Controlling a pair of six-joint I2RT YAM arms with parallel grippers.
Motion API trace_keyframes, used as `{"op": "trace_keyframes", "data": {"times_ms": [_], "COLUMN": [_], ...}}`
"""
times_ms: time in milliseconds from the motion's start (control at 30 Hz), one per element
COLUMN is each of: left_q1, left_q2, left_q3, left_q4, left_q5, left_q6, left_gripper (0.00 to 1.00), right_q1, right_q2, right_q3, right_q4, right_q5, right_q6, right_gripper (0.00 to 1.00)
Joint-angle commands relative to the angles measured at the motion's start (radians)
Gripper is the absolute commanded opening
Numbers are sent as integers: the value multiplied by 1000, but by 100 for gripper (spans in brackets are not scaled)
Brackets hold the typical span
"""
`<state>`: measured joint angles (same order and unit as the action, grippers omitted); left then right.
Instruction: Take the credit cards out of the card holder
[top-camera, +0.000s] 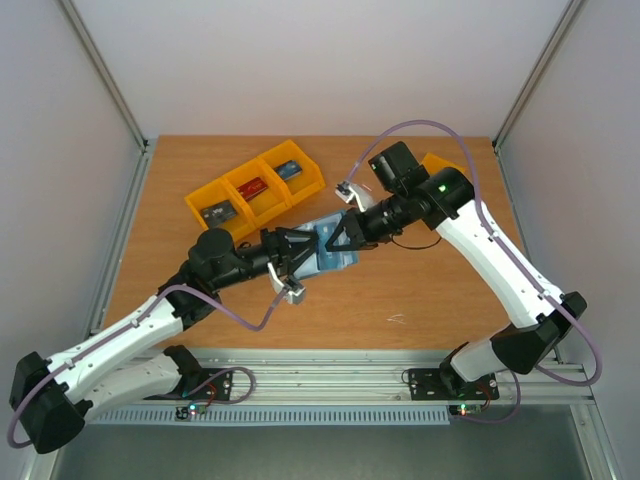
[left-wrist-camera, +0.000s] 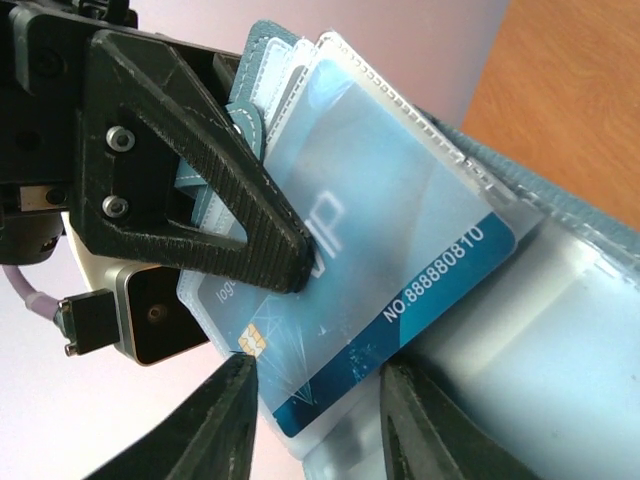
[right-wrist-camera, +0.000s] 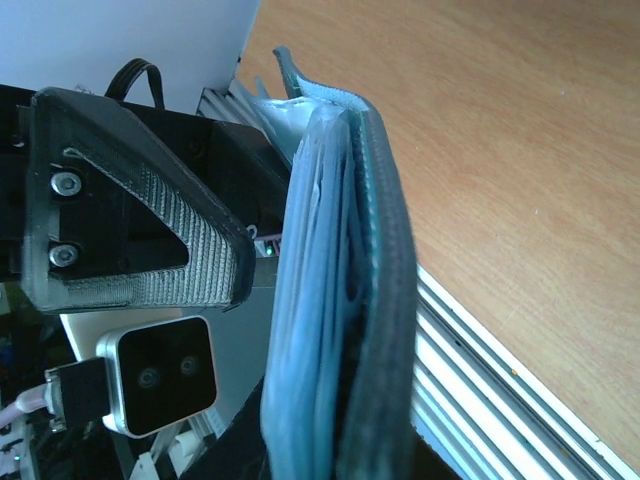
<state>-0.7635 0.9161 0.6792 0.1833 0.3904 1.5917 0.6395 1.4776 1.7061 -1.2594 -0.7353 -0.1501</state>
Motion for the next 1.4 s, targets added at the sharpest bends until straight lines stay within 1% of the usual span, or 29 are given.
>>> {"op": "trace_keyframes", "data": {"times_ms": [0, 133, 267, 467, 500, 533, 567, 600, 633, 667, 700, 767, 967, 1033, 1133, 1200, 1267, 1367], "left_q1": [2, 1, 1, 1, 0, 1, 1, 1, 1, 1, 0, 1, 1, 0, 0, 1, 1, 0], "left_q2": [35, 32, 28, -3, -9, -15, -22, -28, -37, -41, -46, -52, -78, -91, -100, -99, -98, -102], "left_q3": [-12, -17, -12, -18, -21, -23, -27, -29, -26, -23, -20, -18, -23, -21, -26, -25, -22, -19], "left_q4": [166, 170, 170, 140, 141, 141, 140, 135, 126, 116, 105, 86, 31, 6, -7, -4, -5, -10], "left_q5": [11, 53, 74, 84, 88, 88, 87, 83, 76, 67, 58, 38, 5, 9, 14, 16, 15, 9], "left_q6": [28, 36, 23, 26, 25, 25, 26, 25, 23, 21, 17, 13, 27, 32, 39, 44, 44, 44], "left_gripper": [31, 20, 2, 0, 0, 0, 0, 0, 0, 0, 0, 0, 0, 0, 0, 0, 0, 0], "right_q1": [22, 21, 20, 20, 19, 18, 17, 13, 8, 2, -5, -15, -61, -89, -118, -120, -120, -123], "right_q2": [-41, -44, -51, -62, -62, -62, -63, -63, -67, -70, -74, -82, -108, -127, -152, -152, -145, -145], "right_q3": [10, 4, 0, -14, -16, -16, -16, -17, -17, -19, -22, -27, -47, -78, -134, -150, -149, -146], "right_q4": [55, 68, 66, 75, 77, 76, 73, 71, 68, 69, 72, 83, 96, 122, 204, 239, 237, 231], "right_q5": [-171, -174, -164, -153, -152, -149, -142, -132, -113, -106, -106, -114, -124, -120, -162, -184, -179, -165], "right_q6": [-11, -7, -12, -10, -9, -9, -9, -8, -6, -3, 0, 4, 12, 35, 92, 116, 118, 114], "right_gripper": [1, 1, 1, 1, 3, 8, 18, 32, 40, 43, 47, 50, 53, 53, 42, 32, 18, 2]}}
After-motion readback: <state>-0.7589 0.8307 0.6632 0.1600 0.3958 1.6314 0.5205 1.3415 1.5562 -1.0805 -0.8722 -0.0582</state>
